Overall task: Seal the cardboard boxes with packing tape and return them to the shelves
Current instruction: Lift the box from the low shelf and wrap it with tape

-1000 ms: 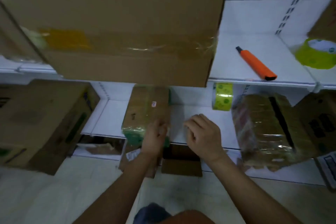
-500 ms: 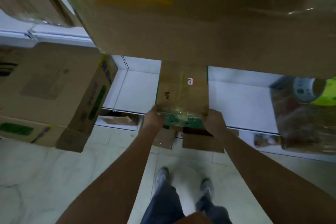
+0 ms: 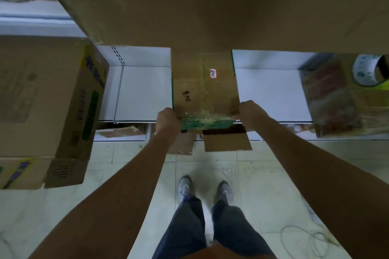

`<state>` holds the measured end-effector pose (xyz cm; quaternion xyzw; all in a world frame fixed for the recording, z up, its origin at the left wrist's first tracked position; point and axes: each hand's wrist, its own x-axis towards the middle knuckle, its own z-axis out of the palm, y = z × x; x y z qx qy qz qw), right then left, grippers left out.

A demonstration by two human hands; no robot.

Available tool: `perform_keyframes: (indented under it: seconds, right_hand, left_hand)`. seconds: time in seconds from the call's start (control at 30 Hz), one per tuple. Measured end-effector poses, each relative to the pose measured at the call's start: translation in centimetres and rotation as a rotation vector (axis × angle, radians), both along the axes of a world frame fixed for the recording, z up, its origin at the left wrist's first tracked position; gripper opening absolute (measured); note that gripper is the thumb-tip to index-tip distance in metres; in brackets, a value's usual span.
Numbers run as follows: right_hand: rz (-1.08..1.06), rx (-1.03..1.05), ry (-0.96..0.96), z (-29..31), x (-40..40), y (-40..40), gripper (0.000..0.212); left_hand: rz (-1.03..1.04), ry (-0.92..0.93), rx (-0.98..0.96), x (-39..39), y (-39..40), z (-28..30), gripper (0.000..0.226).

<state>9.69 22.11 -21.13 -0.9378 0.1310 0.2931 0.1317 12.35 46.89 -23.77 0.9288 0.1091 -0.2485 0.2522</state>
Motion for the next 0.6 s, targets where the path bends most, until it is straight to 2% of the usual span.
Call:
perform_keyframes:
  seconds: [0.07,0.17,0.23,0.33,0.43,0.47,0.53,0.6]
  right_hand:
    - [-0.001,0.032,-0.004,0.2,-1.5,0.0,0.045]
    - [-0.119,0.112,0.018,0.0,-4.6,0.4,0.066]
    - [-0.171,0.100,0.018,-1.0,-6.2,0.7,0.067]
    - [-0.333,0.281,0.048,-2.4,-7.1,1.0,0.061]
    - [-0.312,0.274,0.063,-2.4,-6.5,1.0,0.053]
    - [-0.310,0.271,0.031,-2.4,-6.0,1.0,0.071]
    - [-0.294,0.295,-0.058,-1.9,-4.8,1.5,0.119]
    - [-0.220,0.295,-0.097,-1.4,-4.2,2.0,0.133]
  left_hand:
    - [0.123,0.081,-0.130,-0.9,0.3,-0.1,0.024]
    - [0.304,0.147,-0.299,-3.2,1.4,-0.1,0.036]
    - [0.373,0.176,-0.359,-4.7,1.8,-0.6,0.049]
    - [0.290,0.170,-0.268,-6.2,1.8,-1.0,0.046]
    - [0.330,0.205,-0.276,-5.6,1.4,-0.4,0.052]
    - [0.352,0.240,-0.317,-5.0,1.4,0.0,0.055]
    - [0.336,0.262,-0.355,-3.5,1.1,0.7,0.064]
    - [0.307,0.227,-0.363,-1.8,0.9,1.0,0.080]
